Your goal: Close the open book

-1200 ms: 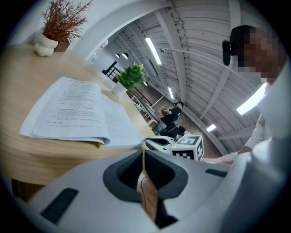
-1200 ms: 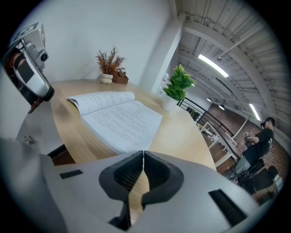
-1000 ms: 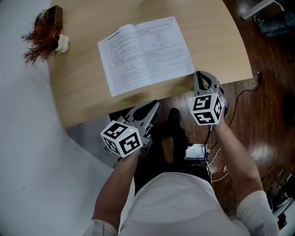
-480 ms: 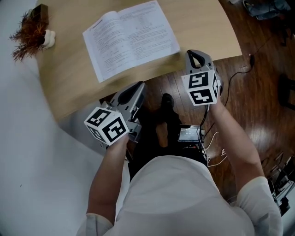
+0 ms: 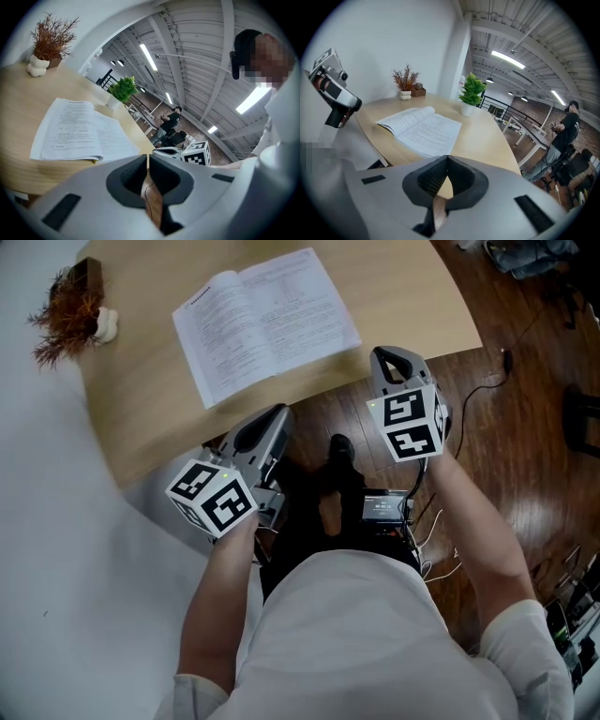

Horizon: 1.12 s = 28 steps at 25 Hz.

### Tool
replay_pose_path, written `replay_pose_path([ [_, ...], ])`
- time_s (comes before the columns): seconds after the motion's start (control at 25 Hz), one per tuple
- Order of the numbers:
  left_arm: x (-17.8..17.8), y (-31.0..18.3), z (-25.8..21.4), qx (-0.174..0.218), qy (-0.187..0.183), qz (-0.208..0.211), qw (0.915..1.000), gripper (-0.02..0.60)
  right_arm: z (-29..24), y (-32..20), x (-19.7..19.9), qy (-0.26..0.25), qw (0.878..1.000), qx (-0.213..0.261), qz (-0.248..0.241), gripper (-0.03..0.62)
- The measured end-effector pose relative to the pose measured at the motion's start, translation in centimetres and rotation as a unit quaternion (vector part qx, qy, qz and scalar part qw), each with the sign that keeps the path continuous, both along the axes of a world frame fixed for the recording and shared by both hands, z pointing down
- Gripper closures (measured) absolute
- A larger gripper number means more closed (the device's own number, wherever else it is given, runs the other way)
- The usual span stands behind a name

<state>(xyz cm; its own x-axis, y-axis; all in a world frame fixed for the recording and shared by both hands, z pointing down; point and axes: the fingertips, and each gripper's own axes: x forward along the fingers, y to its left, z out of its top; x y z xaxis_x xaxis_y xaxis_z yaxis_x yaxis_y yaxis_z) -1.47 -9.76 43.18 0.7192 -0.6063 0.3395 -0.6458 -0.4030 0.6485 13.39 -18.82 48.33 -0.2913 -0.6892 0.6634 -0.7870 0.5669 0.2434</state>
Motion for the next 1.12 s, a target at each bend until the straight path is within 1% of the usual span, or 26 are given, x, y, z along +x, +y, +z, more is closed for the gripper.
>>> replay_pose_path([
  [0.24,-0.4,0.3,-1.7,0.007,0.003,-0.008,0.9999,0.583,-1.5,0.9,-0.7,-0.007,1.0,-0.004,-0.005,0.591],
  [0.64,-1.6,1.1,-4.5,0.026,0.008,-0.016,0.9995,0.583,-4.4,2.9,-2.7,-0.034,0.999,-0.008,-0.019,0.591],
  [0.92,-1.7,1.8,-6.4,0.042,0.012,-0.01,0.999,0.583,-6.8,3.7,-3.4,-0.07,0.997,-0.01,-0.02,0.591],
  [1.12,-1.8,2.5,-7.7,0.056,0.01,-0.003,0.9984,0.583,-8.6,4.4,-3.6,-0.084,0.996,-0.004,-0.02,0.591],
])
